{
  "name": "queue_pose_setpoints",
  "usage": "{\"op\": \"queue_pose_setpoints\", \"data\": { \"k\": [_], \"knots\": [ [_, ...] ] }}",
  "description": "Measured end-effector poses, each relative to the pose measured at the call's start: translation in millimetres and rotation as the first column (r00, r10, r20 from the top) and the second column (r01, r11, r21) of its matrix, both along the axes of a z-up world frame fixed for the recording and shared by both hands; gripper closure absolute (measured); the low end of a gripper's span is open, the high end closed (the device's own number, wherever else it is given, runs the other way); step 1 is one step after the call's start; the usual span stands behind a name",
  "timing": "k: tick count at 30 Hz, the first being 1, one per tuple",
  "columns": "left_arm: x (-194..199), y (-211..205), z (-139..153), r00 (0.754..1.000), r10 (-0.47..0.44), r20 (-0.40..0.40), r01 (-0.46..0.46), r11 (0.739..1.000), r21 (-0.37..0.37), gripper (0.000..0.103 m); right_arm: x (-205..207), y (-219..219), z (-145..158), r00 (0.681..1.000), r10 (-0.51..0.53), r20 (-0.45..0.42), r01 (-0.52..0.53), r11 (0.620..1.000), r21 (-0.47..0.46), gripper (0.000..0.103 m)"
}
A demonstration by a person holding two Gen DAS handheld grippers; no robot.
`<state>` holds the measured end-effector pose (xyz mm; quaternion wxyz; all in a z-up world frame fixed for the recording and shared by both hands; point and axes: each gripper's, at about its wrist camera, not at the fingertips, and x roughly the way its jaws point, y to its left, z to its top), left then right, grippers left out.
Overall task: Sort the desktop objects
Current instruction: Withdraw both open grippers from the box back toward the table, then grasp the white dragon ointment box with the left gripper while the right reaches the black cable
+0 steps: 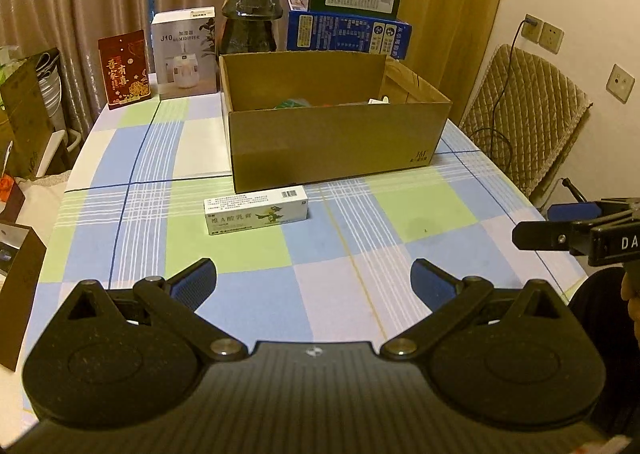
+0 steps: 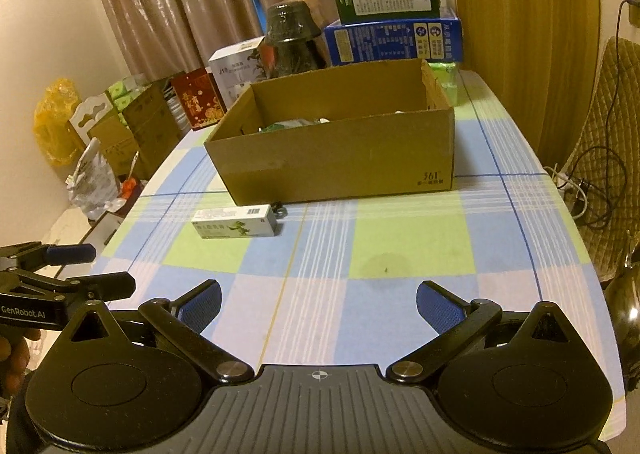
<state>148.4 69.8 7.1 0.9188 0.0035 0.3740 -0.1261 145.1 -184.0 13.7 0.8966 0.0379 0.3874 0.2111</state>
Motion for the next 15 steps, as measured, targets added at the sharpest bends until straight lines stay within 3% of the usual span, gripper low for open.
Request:
{"op": "queue_pose_setpoints", "data": {
  "k": [15],
  "knots": [
    [34.4, 27.6, -20.0, 0.995, -0.100, -0.026, 0.103, 0.986, 0.128, 0.002, 31.3, 35.3, -20.4, 0.991, 0.136, 0.011, -0.134, 0.986, -0.097, 0.002]
  ]
}}
